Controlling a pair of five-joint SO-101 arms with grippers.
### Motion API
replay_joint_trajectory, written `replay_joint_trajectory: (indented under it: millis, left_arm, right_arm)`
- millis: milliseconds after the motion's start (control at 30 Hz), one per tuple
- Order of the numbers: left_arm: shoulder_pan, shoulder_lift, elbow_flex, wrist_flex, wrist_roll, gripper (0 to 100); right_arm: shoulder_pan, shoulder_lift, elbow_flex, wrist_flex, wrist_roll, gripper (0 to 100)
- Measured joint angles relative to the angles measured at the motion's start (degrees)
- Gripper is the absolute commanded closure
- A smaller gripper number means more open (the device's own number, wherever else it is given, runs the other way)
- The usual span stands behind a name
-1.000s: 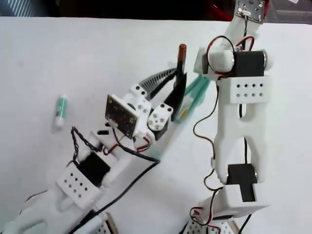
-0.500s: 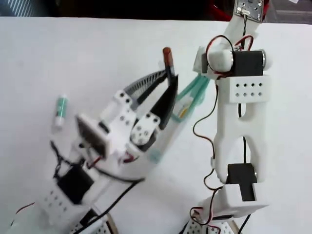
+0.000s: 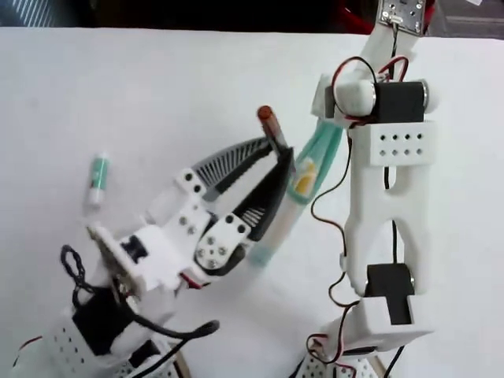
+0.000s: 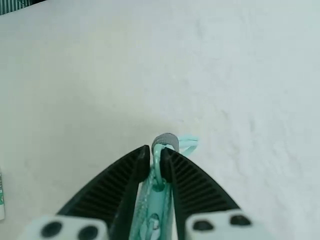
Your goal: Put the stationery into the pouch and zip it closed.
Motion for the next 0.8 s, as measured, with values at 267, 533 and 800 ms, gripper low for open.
replay_joint_trajectory:
  millis: [267, 533, 800]
  left_arm:
    - [1.1, 5.1, -1.1, -1.7, -0.3, 97]
    - [1.4, 9.7, 1.9, -5.6, -0.3, 97]
    - [-0.3, 10.0, 7.0, -5.6, -0.2, 97]
  right_arm:
    - [0.0, 0.0, 0.0, 0.0, 0.0, 97.5]
    - [0.1, 0.0, 0.0, 0.0, 0.0, 97.5]
    - [0.1, 0.0, 0.0, 0.0, 0.0, 97.5]
